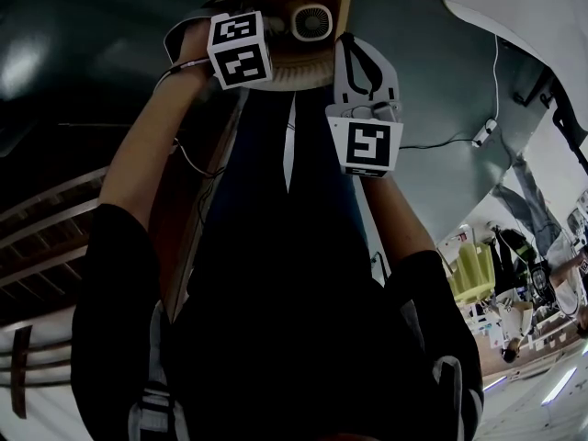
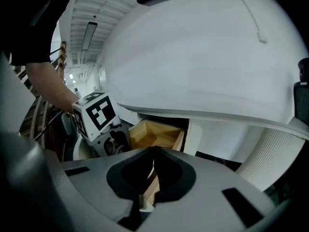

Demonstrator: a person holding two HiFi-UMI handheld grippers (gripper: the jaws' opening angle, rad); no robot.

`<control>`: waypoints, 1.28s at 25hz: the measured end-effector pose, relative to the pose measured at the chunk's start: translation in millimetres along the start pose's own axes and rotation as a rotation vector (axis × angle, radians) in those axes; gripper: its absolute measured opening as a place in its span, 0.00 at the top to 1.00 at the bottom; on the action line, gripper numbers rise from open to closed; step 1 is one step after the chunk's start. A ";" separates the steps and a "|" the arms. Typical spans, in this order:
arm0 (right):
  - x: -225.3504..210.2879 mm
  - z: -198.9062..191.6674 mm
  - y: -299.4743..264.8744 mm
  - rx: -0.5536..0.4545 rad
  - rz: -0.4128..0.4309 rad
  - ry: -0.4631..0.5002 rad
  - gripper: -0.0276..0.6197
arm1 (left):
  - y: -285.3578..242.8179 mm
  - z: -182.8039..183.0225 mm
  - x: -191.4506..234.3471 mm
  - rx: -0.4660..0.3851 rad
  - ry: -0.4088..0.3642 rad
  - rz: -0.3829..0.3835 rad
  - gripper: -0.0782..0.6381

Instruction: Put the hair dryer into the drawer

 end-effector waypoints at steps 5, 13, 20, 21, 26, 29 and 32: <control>-4.4 -4.0 -0.9 0.006 -0.008 0.010 0.92 | -2.7 1.3 -0.7 -0.001 -0.028 0.005 0.43; -0.3 4.2 4.5 0.003 0.001 0.061 0.92 | 20.9 4.6 4.7 -0.053 -0.021 0.087 0.42; 2.3 37.6 17.0 -0.021 0.007 0.087 0.92 | 74.7 25.5 6.2 -0.149 0.009 0.216 0.42; 3.4 45.3 18.8 -0.026 0.003 0.093 0.92 | 86.0 28.1 6.9 -0.162 0.011 0.249 0.43; 17.1 73.6 35.4 -0.047 0.003 0.117 0.92 | 141.3 39.9 1.6 -0.211 -0.043 0.471 0.77; 25.4 89.6 45.9 -0.083 -0.006 0.139 0.92 | 170.3 43.2 -2.2 -0.272 0.006 0.551 0.88; 38.8 113.7 59.0 -0.135 -0.030 0.150 0.92 | 207.9 39.4 -8.8 -0.363 0.076 0.639 0.88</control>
Point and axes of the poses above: the fingertips, and each gripper's own axes: y backward along the fingers, x to its left, z out of its top, the point moved 3 cm from there along y, backward along the fingers, and after that the axes turned 1 degree about -y, right-handed, at the moved point
